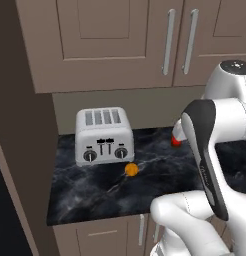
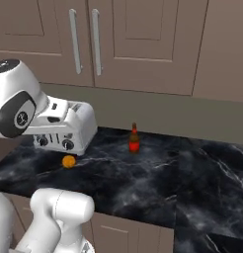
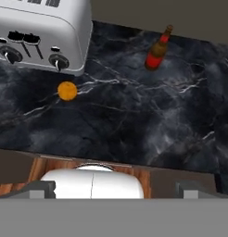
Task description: Place the liquor and beer on the top shelf of the fridge to keep them out of children's reach, and place the orange on lower shelves for easy access.
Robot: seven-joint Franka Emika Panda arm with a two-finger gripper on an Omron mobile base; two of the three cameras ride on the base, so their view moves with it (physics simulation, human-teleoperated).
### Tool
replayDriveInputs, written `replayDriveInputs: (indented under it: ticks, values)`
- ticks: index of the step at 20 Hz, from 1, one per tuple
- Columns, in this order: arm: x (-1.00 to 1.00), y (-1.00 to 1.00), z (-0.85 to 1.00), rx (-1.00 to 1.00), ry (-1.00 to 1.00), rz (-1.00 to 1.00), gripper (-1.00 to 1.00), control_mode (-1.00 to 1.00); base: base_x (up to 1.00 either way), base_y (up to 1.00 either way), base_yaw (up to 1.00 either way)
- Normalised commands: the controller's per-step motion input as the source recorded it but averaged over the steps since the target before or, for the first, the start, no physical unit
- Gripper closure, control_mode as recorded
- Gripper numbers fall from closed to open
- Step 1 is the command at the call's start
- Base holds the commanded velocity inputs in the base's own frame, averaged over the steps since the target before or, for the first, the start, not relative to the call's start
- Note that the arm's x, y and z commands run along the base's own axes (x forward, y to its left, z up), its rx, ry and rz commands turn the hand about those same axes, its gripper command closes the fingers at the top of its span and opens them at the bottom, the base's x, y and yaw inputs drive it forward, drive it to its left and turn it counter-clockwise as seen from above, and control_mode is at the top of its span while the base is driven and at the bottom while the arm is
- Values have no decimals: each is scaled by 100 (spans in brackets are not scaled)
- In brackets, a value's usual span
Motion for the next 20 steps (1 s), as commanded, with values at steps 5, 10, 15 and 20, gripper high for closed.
replayDriveInputs:
  ticks: [5, 10, 15, 20]
  values:
    - [27, -24, -49, 0, -9, 14, -100, -100, 0, 0, 0]
    - [12, -48, -59, 2, -24, 0, -100, -100, 0, 0, 0]
    - [19, -35, -39, 5, -33, 8, -100, -100, 0, 0, 0]
    - [25, -39, -22, 8, -31, 20, -100, -100, 0, 0, 0]
